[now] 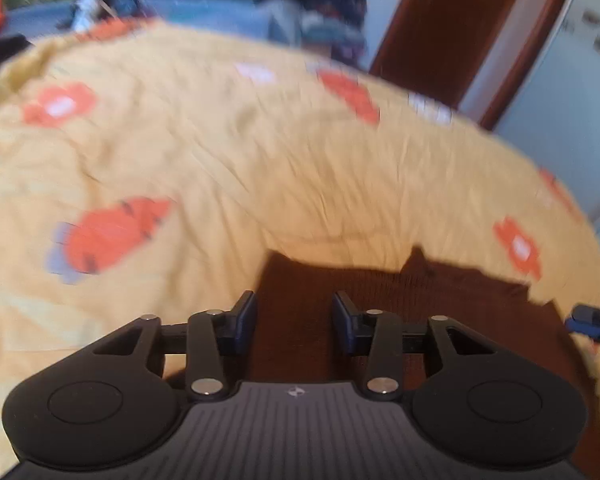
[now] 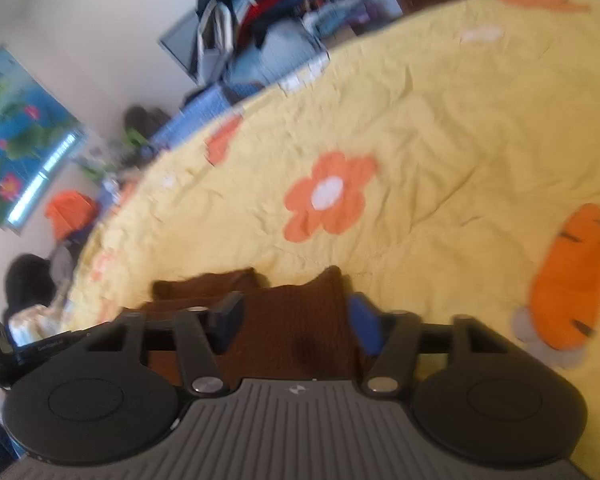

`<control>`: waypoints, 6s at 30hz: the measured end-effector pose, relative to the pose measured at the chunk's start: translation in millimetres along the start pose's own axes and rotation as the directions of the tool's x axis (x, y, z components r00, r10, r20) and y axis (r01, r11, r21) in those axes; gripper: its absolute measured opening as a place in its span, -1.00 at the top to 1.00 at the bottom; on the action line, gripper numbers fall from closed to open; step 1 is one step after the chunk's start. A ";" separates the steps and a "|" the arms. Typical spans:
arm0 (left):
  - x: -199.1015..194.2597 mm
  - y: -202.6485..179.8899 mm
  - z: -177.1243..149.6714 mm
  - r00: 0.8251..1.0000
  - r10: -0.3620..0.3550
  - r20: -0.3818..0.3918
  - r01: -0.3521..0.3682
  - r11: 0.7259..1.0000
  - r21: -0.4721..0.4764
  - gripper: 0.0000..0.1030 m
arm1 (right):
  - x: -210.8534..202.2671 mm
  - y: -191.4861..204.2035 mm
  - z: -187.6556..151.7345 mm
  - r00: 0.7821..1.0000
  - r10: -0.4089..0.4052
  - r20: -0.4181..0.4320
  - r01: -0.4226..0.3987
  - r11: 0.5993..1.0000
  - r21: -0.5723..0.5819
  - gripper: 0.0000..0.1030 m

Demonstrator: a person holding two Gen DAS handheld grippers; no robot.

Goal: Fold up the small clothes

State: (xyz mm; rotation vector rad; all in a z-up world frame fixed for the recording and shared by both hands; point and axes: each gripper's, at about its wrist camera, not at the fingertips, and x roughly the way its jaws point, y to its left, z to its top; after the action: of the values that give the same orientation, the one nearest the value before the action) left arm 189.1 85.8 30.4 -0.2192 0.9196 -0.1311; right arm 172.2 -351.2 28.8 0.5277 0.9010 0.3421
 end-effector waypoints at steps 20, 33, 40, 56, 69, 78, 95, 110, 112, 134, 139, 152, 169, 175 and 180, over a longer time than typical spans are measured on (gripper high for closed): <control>-53.6 -31.8 -30.1 0.952 0.096 0.291 -0.135 0.984 0.117 0.14 | -11.5 27.0 -19.6 0.981 -0.082 0.174 0.084 0.996 -0.003 -0.31; -3.9 -61.8 -70.3 0.970 0.076 0.232 -0.136 0.957 0.257 -0.63 | 38.1 60.1 -53.9 0.970 -0.171 0.174 0.221 0.917 -0.333 -0.65; -2.3 -66.5 -70.4 0.968 0.086 0.236 -0.148 0.955 0.256 -0.65 | 44.5 102.1 -55.9 0.941 -0.283 0.186 0.334 0.868 -0.366 -0.75; -30.6 -67.7 -85.3 0.975 0.075 0.211 -0.124 0.966 0.227 -0.67 | 69.4 92.4 -76.5 0.950 -0.248 0.188 0.307 0.846 -0.436 -1.00; -61.8 -59.2 -110.0 0.975 0.065 0.214 -0.126 0.950 0.286 -0.75 | -1.2 99.1 -130.8 0.882 -0.366 0.297 0.466 0.768 -0.438 -1.00; -74.1 -69.5 -130.4 0.953 0.113 0.282 -0.214 0.910 0.355 -0.81 | -19.2 80.1 -154.6 0.939 -0.274 0.209 0.342 0.807 -0.482 -1.00; -119.2 -95.5 -203.4 0.971 -0.048 0.236 -0.074 0.873 0.483 -0.81 | -27.3 113.3 -203.2 0.957 -0.278 0.085 0.274 0.765 -0.583 -1.00; -139.5 -26.4 -182.8 0.984 -0.115 0.137 0.103 0.990 0.093 -0.82 | -49.4 128.6 -211.8 0.974 -0.219 0.060 0.212 0.777 -0.592 -1.00; -133.3 -26.1 -174.4 0.986 -0.074 0.147 0.064 0.996 0.069 -0.82 | -52.6 132.1 -199.7 0.984 -0.160 0.081 0.178 0.818 -0.547 -1.00; -74.0 -29.9 -134.6 0.983 0.035 0.182 -0.091 0.947 0.308 -0.91 | -7.1 110.1 -167.8 0.958 -0.285 0.044 0.262 0.799 -0.541 -1.00; -100.1 -24.9 -149.4 0.968 0.045 0.246 -0.118 0.950 0.288 -0.88 | -36.2 96.3 -205.3 0.967 -0.214 0.136 0.253 0.762 -0.596 -1.00; -155.6 58.7 -210.0 0.965 -0.073 0.251 0.178 0.887 -0.426 -0.89 | -84.0 61.0 -240.3 0.944 -0.243 0.222 0.319 0.842 -0.435 -1.00; -135.4 -38.8 -139.5 0.953 0.173 0.248 -0.105 0.958 -0.265 0.69 | -100.7 24.8 -212.9 0.973 -0.026 0.228 0.081 0.969 -0.233 -1.00; -113.3 -210.0 -195.5 0.938 -0.078 0.337 -0.123 0.836 0.535 0.68 | -155.0 -28.6 -164.9 0.910 0.222 0.350 -0.277 0.954 0.115 -1.00; -80.8 -238.1 -240.5 0.960 -0.104 0.261 -0.107 0.723 0.682 0.68 | -156.0 -53.5 -125.9 0.901 0.269 0.341 -0.353 0.912 0.211 -1.00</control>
State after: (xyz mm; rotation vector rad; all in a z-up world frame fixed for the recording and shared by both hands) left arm -56.2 -160.1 9.8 0.4627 0.5282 -0.4254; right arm -17.2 -435.6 35.7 0.9576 0.5591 0.4198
